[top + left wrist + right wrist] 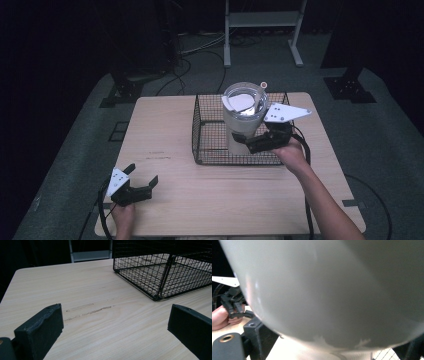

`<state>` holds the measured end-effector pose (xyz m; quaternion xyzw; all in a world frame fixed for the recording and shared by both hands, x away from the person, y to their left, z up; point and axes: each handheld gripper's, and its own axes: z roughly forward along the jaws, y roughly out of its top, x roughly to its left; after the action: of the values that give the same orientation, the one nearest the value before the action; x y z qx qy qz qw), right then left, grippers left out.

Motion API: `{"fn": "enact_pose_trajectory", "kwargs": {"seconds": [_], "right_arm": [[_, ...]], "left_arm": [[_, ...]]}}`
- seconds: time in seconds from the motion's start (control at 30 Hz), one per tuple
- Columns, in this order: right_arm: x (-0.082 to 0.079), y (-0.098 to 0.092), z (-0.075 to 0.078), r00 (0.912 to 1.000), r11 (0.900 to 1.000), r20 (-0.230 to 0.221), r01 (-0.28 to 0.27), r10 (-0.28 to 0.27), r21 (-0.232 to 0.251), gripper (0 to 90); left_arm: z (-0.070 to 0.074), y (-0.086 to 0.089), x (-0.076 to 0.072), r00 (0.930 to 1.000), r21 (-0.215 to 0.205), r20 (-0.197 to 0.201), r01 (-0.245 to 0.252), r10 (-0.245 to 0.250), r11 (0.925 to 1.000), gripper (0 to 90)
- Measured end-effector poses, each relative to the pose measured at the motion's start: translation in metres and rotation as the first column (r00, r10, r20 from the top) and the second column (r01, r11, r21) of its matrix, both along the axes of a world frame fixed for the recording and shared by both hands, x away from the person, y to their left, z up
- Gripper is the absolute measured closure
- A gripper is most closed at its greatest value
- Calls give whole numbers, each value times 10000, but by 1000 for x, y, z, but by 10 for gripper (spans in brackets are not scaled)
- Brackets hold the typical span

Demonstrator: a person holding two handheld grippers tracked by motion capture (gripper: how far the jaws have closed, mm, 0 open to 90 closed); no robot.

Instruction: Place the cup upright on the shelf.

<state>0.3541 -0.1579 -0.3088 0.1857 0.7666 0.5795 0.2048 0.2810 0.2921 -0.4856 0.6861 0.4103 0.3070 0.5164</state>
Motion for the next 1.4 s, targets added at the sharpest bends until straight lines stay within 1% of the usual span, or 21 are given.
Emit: {"fn": "enact_pose_trajectory", "kwargs": {"seconds": [0.07, 0.1, 0.17, 0.2, 0.23, 0.37, 0.5, 0.53, 0.57, 0.67, 0.73, 0.77, 0.83, 0.9, 0.93, 0.97, 1.0, 1.17, 1.33, 1.37, 1.4], "right_arm": [[9, 5, 1, 10000, 10000, -21, -28, 28, 7, 89], [9, 5, 1, 10000, 10000, -21, -28, 28, 7, 89], [16, 8, 2, 10000, 10000, -59, -53, 53, -3, 89], [23, 11, 2, 10000, 10000, -63, -24, 24, 17, 89], [23, 11, 2, 10000, 10000, -63, -24, 24, 17, 89], [39, 15, 2, 9998, 9999, -175, -39, 42, 158, 89], [53, 20, 3, 9998, 9999, -183, 55, -52, 158, 89], [60, 22, 3, 9996, 9999, -265, 63, -59, 145, 89], [60, 22, 3, 9996, 9999, -265, 63, -59, 145, 89], [72, 25, 2, 9995, 9999, -305, 78, -76, 79, 89], [74, 26, 2, 9994, 9999, -323, 80, -77, 86, 89], [78, 28, 1, 9995, 9999, -313, 93, -90, 101, 89], [86, 31, -2, 9988, 9999, -479, 98, -94, 72, 89], [89, 32, -3, 9991, 10000, -416, 61, -59, 53, 89], [95, 34, -6, 9982, 9999, -597, 58, -50, 130, 89], [95, 34, -6, 9982, 9999, -597, 58, -50, 130, 89], [101, 36, -9, 9976, 9998, -694, 18, -4, 205, 89], [110, 40, -15, 9973, 9999, -736, 6, 3, 114, 89], [120, 44, -26, 9951, 10000, -989, -31, 30, -8, 88], [122, 44, -28, 9935, 10000, -1141, -32, 25, -62, 88], [124, 45, -31, 9935, 10000, -1135, -59, 51, -71, 88]], "left_arm": [[0, 0, 0, 10000, -26, 34, -4, 4, 10000, 0], [0, 0, 0, 10000, -26, 34, -4, 4, 10000, 0], [0, 0, 0, 10000, -24, 23, 6, -6, 10000, 0], [0, 0, 0, 10000, -34, 26, 12, -11, 10000, 0], [0, 0, 0, 10000, -34, 26, 12, -11, 10000, 0], [0, 0, 0, 10000, -52, 45, 14, -13, 10000, 0], [0, 1, 0, 10000, -56, 36, 28, -27, 10000, 0], [0, 1, 0, 10000, -59, 35, 33, -33, 10000, 0], [0, 1, 0, 10000, -61, 25, 32, -32, 10000, 0], [0, 1, 0, 10000, -111, 19, 30, -30, 9999, 0], [0, 1, 0, 10000, -87, 38, 43, -43, 10000, 0], [0, 1, 0, 10000, -91, 33, 42, -42, 9999, 0], [0, 1, 0, 10000, -94, 23, 36, -36, 9999, 0], [0, 1, 0, 10000, -121, 30, 32, -32, 9999, 0], [0, 1, 0, 10000, -126, 23, 29, -29, 9999, 0], [0, 1, 0, 10000, -126, 23, 29, -29, 9999, 0], [0, 1, 0, 10000, -145, 5, 34, -34, 9999, 0], [0, 2, 0, 10000, -151, 34, 51, -50, 9999, 0], [0, 2, 0, 10000, -166, 43, 53, -52, 9998, 0], [0, 2, 0, 10000, -167, 42, 51, -51, 9998, 0], [0, 2, 0, 10000, -168, 41, 48, -48, 9998, 0]]}}
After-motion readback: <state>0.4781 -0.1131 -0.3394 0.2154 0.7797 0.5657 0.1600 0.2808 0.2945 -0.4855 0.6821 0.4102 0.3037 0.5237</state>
